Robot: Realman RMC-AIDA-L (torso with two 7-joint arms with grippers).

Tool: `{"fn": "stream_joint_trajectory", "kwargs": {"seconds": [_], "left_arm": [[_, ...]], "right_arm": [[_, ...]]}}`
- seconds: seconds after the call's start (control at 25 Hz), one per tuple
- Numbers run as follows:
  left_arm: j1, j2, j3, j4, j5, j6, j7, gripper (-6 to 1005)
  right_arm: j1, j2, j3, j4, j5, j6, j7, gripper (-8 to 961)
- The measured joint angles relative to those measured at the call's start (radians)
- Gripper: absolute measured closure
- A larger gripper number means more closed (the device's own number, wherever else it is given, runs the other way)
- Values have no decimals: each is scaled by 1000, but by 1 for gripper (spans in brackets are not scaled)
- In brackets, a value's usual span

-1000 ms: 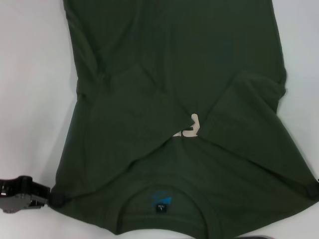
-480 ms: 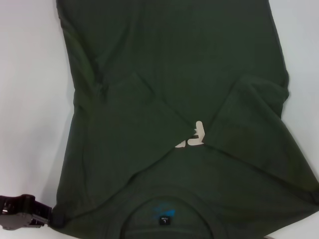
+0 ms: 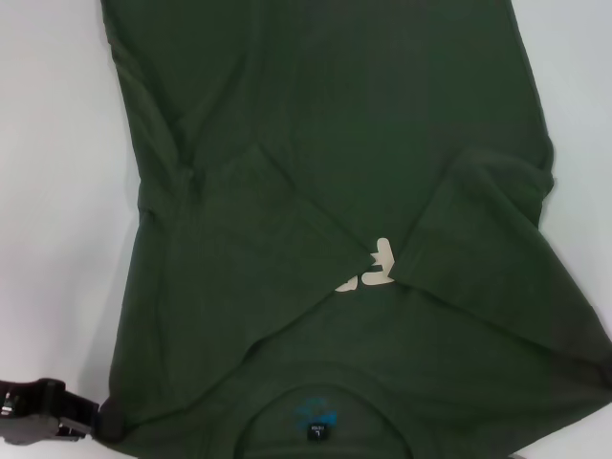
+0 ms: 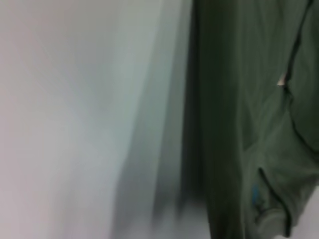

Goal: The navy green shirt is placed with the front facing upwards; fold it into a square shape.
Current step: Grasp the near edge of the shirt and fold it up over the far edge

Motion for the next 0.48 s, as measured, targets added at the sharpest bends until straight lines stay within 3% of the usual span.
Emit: {"fn": "stream_joint_trajectory", "kwargs": {"seconds": [0.24,0.48], "left_arm": [[-43,12,-6,-9,-101,27,11,959],[-147,41,-31,-1,-120,8,-23,959]], "right_arm": [[29,-17,14,-26,88,-22,-8,924],[96,-48,21,-24,161,-22,7,925]]}}
